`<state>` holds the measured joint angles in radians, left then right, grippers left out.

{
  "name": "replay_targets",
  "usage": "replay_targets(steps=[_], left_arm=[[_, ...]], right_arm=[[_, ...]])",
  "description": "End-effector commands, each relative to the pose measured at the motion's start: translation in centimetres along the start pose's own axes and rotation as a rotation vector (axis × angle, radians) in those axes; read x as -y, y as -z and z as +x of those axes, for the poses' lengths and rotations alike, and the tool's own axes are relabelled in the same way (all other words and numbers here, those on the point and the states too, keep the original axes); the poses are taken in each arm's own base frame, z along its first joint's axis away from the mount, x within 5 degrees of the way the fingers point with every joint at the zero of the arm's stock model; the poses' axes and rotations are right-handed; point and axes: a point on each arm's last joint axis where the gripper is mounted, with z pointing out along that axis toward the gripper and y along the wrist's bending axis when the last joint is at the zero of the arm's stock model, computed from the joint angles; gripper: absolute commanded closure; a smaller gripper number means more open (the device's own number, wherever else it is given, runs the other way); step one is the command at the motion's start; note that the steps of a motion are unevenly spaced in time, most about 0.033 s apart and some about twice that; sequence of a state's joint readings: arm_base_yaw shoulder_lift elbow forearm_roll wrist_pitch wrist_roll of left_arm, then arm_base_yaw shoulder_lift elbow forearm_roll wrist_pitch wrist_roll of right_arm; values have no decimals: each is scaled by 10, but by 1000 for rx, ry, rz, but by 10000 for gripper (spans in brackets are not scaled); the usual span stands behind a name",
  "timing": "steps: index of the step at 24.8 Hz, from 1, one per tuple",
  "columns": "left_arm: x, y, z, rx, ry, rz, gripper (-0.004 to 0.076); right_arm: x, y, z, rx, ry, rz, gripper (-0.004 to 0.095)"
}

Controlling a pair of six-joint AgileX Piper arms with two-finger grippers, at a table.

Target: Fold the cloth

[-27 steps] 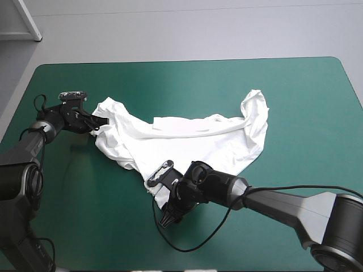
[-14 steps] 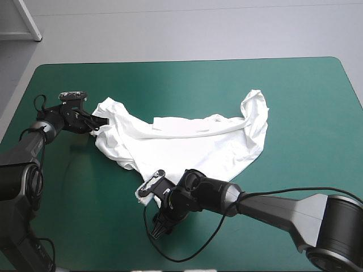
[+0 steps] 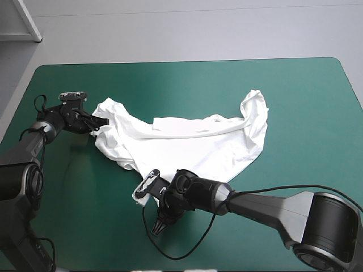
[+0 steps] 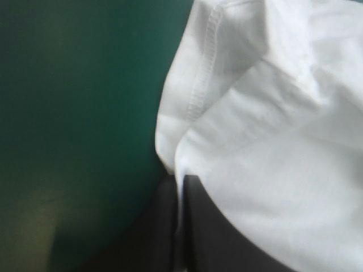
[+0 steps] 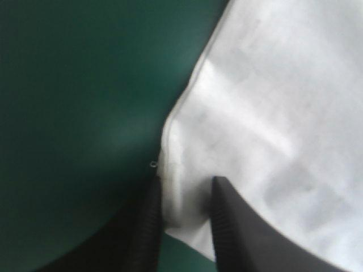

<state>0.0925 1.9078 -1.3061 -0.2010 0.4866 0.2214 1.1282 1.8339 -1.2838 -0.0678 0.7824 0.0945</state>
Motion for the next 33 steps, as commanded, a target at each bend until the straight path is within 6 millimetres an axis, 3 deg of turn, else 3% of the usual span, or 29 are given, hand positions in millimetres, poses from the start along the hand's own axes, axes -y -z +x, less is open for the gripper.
replay_targets(steps=[1, 5, 8, 10, 11, 12, 13, 14, 15, 16, 18, 19, 20, 21, 22, 26, 30, 33], left_arm=[[2, 2, 1, -23, -5, 6, 731], [2, 2, 2, -27, -5, 7, 732], [3, 4, 1, -28, -4, 9, 731], [3, 11, -1, -11, -6, 9, 731], [4, 27, -8, 31, -10, 7, 731], [5, 38, -12, 62, -8, 7, 731], [8, 66, -23, 129, -15, 7, 731], [9, 79, -28, 156, -19, 7, 732], [12, 117, -39, 232, -31, 10, 734], [14, 138, -44, 271, -38, 11, 734], [22, 217, -55, 420, -69, 11, 734], [25, 243, -56, 472, -79, 9, 734], [28, 281, -57, 550, -99, 2, 734], [30, 303, -56, 597, -117, -6, 734], [34, 344, -52, 689, -149, -17, 734], [41, 420, -37, 873, -200, -53, 734], [42, 478, -16, 982, -256, -165, 734], [40, 510, -1, 1049, -271, -258, 734]], right_arm=[[-6, -18, 5, -48, -22, -27, 924], [0, -5, 3, -6, -29, 32, 926], [8, 16, 2, 38, -45, 87, 926], [12, 39, 1, 80, -59, 124, 926], [20, 72, -2, 144, -75, 185, 926], [24, 90, -2, 182, -84, 221, 926], [34, 132, -3, 275, -105, 307, 926], [39, 151, -4, 319, -118, 346, 926], [50, 198, -2, 417, -135, 451, 926], [55, 221, 0, 465, -144, 504, 926], [74, 300, 12, 621, -205, 696, 926], [79, 325, 18, 657, -226, 764, 926], [87, 359, 27, 714, -267, 856, 926], [90, 377, 33, 755, -264, 896, 926], [94, 406, 43, 823, -279, 955, 926], [101, 461, 70, 945, -330, 1076, 926], [107, 506, 105, 1046, -391, 1152, 926], [109, 529, 129, 1104, -422, 1174, 926]])
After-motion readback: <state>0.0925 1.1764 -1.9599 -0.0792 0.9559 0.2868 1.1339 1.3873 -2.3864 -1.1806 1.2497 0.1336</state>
